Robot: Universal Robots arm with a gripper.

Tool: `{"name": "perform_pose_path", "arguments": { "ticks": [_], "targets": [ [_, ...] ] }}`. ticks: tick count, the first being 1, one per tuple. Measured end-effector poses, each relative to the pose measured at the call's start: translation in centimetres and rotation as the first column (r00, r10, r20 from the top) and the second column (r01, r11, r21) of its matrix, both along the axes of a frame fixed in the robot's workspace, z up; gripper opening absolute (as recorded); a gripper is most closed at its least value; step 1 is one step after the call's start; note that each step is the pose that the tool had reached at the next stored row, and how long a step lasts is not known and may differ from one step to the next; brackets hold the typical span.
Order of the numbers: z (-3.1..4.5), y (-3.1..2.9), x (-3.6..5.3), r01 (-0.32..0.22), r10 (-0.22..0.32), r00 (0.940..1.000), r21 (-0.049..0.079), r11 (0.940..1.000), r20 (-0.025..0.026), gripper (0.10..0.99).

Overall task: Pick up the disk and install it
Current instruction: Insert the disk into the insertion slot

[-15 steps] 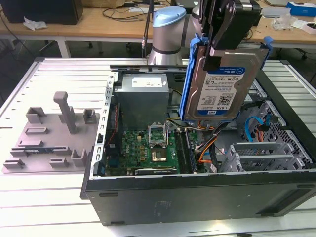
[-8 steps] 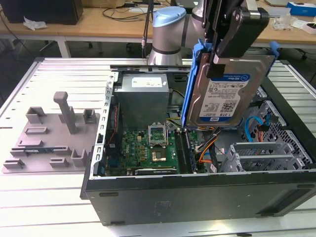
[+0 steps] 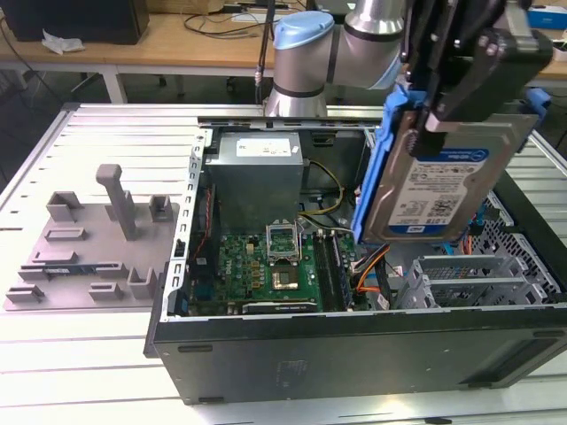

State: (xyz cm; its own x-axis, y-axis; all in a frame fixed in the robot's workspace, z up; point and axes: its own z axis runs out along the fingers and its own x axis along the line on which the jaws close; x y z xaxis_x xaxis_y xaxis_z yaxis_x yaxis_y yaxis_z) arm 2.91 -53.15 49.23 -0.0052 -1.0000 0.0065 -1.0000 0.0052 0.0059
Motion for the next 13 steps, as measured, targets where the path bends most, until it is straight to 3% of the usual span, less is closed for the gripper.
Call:
{"name": "perform_pose_path", "arguments": {
  "ticks": [3,10,11,13],
  "targets": [
    [0.00,-0.52,2.14,0.000,0.000,1.0000,0.000,1.0000,-0.0001,0.369],
    [0.00,-1.07,6.01,0.000,0.000,1.0000,0.000,1.0000,0.0000,0.369],
    [0.00,-1.17,7.04,0.000,0.000,1.0000,0.000,1.0000,0.0000,0.369],
    [-0.02,-1.18,7.31,0.000,0.000,1.0000,0.000,1.0000,-0.0001,0.369]
  ]
}}
